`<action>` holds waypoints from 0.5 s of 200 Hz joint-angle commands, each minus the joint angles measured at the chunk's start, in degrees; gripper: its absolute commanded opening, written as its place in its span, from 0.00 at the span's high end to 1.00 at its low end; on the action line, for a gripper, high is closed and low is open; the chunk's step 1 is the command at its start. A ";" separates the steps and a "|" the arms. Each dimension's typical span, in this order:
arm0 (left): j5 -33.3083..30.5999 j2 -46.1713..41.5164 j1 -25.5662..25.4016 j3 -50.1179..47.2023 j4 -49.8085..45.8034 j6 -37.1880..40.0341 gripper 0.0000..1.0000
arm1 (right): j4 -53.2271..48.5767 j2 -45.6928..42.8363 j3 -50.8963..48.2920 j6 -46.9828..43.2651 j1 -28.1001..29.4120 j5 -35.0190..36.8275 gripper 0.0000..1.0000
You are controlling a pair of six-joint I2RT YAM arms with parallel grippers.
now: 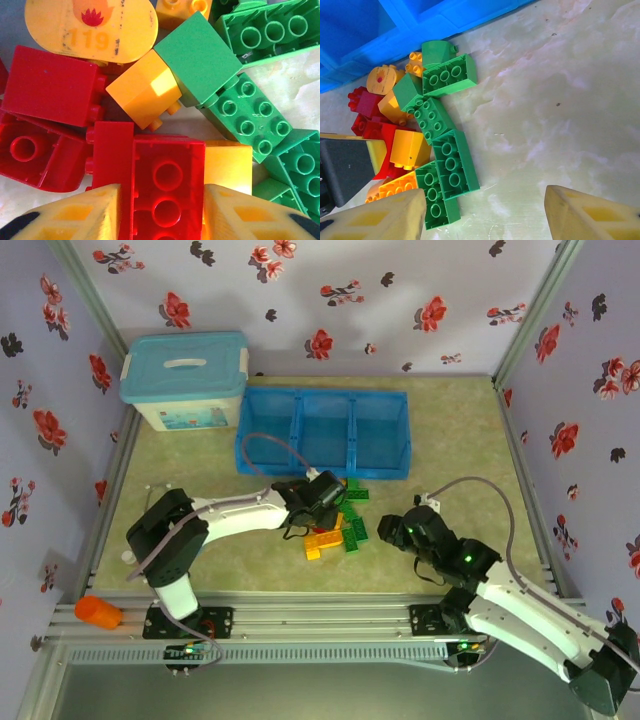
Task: Sort the legos into containers by color
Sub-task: Pick up the lego.
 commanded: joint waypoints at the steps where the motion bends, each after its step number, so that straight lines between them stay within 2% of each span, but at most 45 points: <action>1: 0.29 1.06 -0.39 1.84 -1.26 -0.93 0.60 | -1.30 -0.56 -0.21 0.90 0.61 1.47 0.37; 33: 0.15 1.11 -0.41 2.53 -2.77 -0.91 0.73 | -1.13 -0.54 -0.28 0.93 0.60 1.45 0.39; 100: -1.10 -3.59 -0.37 1.30 -3.72 -0.56 0.73 | -0.95 -0.52 -0.26 1.26 0.67 1.36 0.40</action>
